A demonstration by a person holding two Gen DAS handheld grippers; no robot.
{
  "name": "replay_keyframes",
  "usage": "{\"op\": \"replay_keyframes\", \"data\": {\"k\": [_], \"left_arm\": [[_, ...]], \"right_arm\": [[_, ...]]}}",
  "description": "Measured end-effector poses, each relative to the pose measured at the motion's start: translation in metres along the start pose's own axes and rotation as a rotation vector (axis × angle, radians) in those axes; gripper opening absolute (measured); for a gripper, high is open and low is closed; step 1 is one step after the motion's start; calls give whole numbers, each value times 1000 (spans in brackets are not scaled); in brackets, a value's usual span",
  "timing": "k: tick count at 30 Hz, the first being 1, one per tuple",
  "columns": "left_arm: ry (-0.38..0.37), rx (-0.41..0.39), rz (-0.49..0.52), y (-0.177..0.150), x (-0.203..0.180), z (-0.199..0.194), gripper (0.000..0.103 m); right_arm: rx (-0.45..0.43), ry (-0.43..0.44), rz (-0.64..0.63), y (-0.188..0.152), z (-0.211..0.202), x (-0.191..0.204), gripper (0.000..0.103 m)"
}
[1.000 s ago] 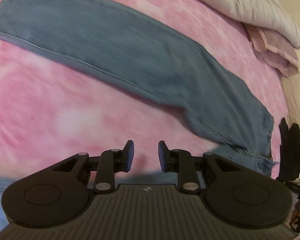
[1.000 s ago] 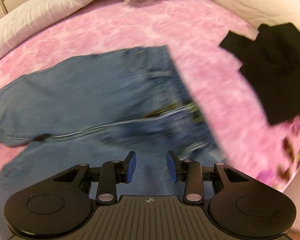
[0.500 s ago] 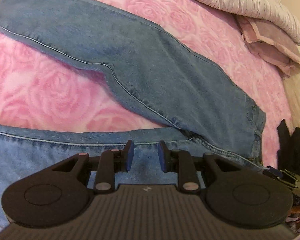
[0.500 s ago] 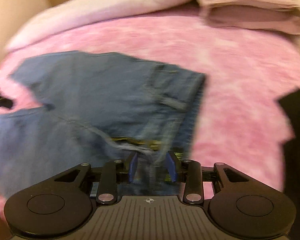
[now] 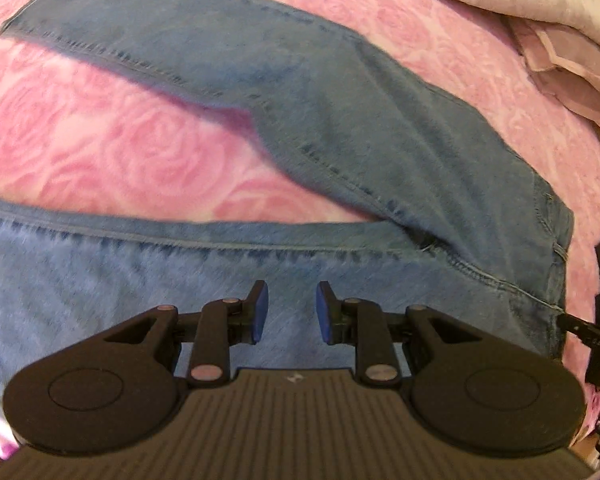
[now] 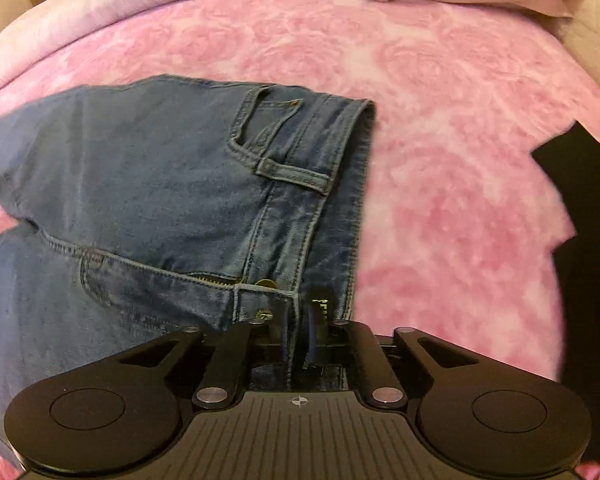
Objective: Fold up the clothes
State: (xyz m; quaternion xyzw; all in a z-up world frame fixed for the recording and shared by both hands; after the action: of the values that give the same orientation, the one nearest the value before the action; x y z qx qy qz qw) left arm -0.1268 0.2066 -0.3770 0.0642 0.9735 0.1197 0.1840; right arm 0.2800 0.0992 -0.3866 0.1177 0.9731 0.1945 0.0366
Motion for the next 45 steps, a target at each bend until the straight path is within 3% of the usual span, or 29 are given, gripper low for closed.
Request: {"op": "replay_keyframes", "data": {"k": [4, 12, 21, 23, 24, 26, 27, 30, 37, 40, 42, 45], "left_arm": [[15, -7, -28, -8, 9, -6, 20], [2, -7, -44, -18, 12, -10, 20], [-5, -43, -20, 7, 2, -6, 20], [-4, -43, -26, 10, 1, -3, 20], [-5, -42, -26, 10, 0, -2, 20], [-4, -34, -24, 10, -1, 2, 20], [-2, -29, -24, 9, -2, 4, 20], [-2, -18, -26, 8, -2, 8, 20], [30, 7, -17, 5, 14, 11, 20], [49, 14, -27, -1, 27, 9, 20], [58, 16, -29, -7, 35, 6, 20], [72, 29, -36, -18, 47, 2, 20]], "right_arm": [[-26, 96, 167, 2, -11, -21, 41], [-43, 249, 304, 20, -7, -45, 41], [-32, 315, 296, 53, 29, -45, 41], [2, 327, 310, 56, 46, -45, 41], [7, 330, 308, 57, 48, -43, 40], [7, 336, 299, 58, 51, -39, 9], [-5, 311, 275, 58, 49, -37, 1], [-53, 217, 190, 59, 40, -34, 0], [-38, 105, 254, 51, 56, -33, 0], [-31, 104, 263, 50, 44, -37, 5], [-27, 34, 271, 49, 29, -41, 15], [-25, 12, 280, 29, 2, -40, 18]]}}
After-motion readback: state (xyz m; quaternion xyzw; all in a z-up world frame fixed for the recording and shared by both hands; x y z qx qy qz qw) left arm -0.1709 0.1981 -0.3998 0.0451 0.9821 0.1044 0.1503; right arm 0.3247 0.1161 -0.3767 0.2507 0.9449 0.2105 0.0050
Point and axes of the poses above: each gripper's, at about its wrist camera, not at the fingertips, and z roughly the way its jaws point, x to its left, y to its top, the point moved 6 cm from there along z, roughly the way its jaws point, and after that the axes turned 8 degrees about -y, right-handed, at the moved point
